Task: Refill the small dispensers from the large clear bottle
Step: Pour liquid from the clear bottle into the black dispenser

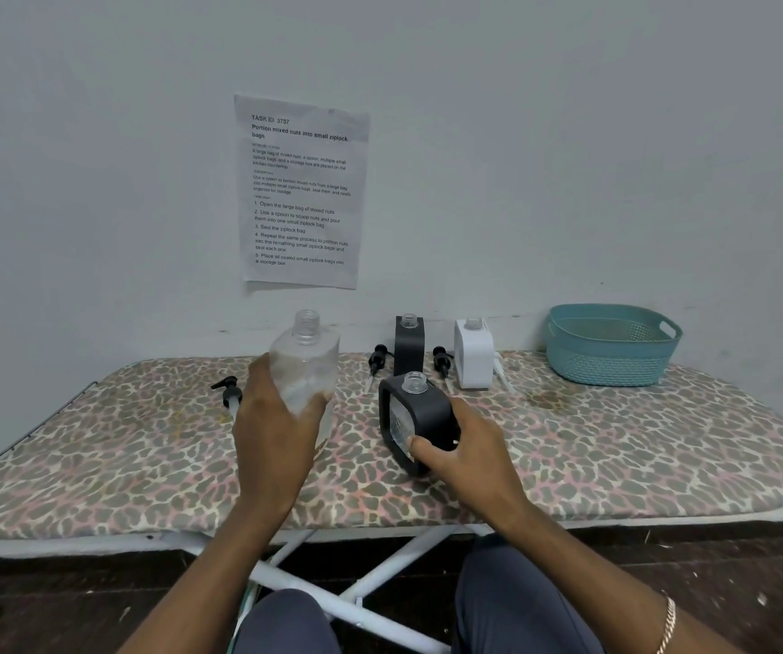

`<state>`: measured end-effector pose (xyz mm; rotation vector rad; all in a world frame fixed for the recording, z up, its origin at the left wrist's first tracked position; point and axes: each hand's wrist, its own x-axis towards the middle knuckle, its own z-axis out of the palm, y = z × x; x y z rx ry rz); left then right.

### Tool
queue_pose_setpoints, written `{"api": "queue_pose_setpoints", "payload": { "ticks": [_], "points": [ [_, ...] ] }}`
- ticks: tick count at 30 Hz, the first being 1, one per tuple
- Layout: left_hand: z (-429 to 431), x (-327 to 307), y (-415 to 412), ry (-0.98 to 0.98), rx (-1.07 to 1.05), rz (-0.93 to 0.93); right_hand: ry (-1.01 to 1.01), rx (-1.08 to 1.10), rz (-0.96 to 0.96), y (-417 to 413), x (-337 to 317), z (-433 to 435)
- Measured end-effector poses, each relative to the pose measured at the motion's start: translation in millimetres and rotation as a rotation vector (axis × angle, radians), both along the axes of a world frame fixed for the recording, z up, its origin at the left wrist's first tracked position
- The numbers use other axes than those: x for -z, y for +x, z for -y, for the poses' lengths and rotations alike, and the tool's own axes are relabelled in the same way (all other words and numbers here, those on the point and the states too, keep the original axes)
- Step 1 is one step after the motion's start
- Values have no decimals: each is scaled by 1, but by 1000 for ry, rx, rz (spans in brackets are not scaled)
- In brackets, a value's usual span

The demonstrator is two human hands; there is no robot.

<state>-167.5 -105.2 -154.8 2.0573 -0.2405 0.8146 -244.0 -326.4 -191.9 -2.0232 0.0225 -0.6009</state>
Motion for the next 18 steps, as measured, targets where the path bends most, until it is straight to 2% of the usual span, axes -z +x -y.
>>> {"api": "queue_pose_setpoints", "payload": {
  "ticks": [18],
  "points": [
    [-4,15,8,-36,13,-4,-56,4,9,2,12,-3]
  ]
}}
